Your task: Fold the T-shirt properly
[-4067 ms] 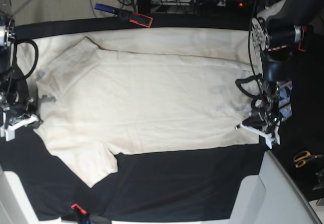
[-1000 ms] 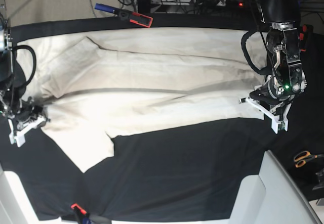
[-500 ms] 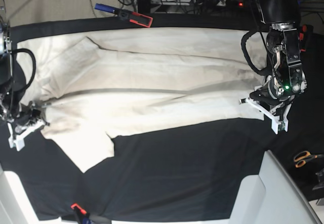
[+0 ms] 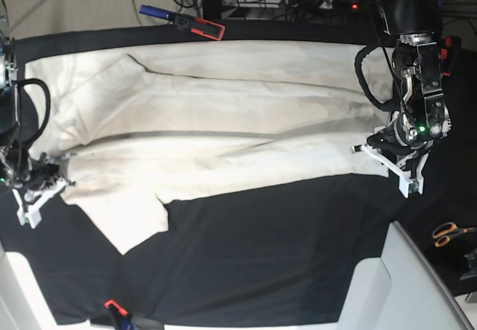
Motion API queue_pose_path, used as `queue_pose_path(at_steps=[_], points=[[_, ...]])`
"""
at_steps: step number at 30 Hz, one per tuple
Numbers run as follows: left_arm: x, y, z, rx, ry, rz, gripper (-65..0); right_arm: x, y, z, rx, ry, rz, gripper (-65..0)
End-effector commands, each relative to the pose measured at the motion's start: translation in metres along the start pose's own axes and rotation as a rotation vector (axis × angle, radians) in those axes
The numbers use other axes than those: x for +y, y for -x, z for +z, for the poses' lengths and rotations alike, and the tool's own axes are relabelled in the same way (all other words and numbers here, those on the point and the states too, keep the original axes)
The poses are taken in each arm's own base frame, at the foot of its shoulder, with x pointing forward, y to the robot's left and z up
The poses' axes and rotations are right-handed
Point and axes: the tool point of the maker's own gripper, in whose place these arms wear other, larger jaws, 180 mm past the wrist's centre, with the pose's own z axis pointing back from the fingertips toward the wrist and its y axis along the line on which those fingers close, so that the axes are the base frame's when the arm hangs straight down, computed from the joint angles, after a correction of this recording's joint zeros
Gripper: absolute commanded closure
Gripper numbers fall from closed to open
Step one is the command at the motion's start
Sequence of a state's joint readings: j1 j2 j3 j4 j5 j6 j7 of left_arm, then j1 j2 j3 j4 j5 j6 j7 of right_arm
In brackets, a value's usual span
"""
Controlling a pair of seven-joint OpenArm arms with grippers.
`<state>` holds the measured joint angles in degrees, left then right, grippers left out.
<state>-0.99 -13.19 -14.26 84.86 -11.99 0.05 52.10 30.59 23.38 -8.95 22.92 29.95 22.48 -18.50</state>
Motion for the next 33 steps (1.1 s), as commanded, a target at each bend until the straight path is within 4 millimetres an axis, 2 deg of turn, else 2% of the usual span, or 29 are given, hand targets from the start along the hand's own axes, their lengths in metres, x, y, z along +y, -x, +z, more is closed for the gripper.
queue_pose_path(at_steps=[1, 13, 23, 26, 27, 29, 33], points=[[0.004, -0.018, 0.004, -0.049, -0.014, -0.005, 0.0, -0.003, -0.029, 0.007, -0.067, 0.000, 0.000, 0.0], [0.013, -0.021, 0.005, -0.055, -0.030, -0.012, 0.0, -0.001, -0.028, 0.006, -0.065, -0.003, -0.001, 0.0], [0.022, 0.003, -0.007, 0.022, -0.045, 0.001, 0.0, -0.001, -0.028, 0.006, -0.065, -0.003, -0.003, 0.0], [0.022, 0.005, -0.007, 0.025, -0.045, 0.001, -14.3, -0.001, -0.028, 0.006, -0.064, -0.003, -0.003, 0.0], [0.022, 0.005, -0.007, 0.025, -0.045, 0.001, -16.3, -0.001, -0.027, 0.006, -0.062, -0.003, -0.003, 0.0], [0.025, 0.004, -0.006, 0.023, -0.052, 0.011, -16.5, -0.002, -0.026, 0.006, -0.061, -0.003, -0.003, 0.0], [0.054, 0.003, -0.002, 0.010, -0.095, 0.094, -17.1, -0.002, -0.026, 0.006, -0.061, -0.003, -0.003, 0.0]])
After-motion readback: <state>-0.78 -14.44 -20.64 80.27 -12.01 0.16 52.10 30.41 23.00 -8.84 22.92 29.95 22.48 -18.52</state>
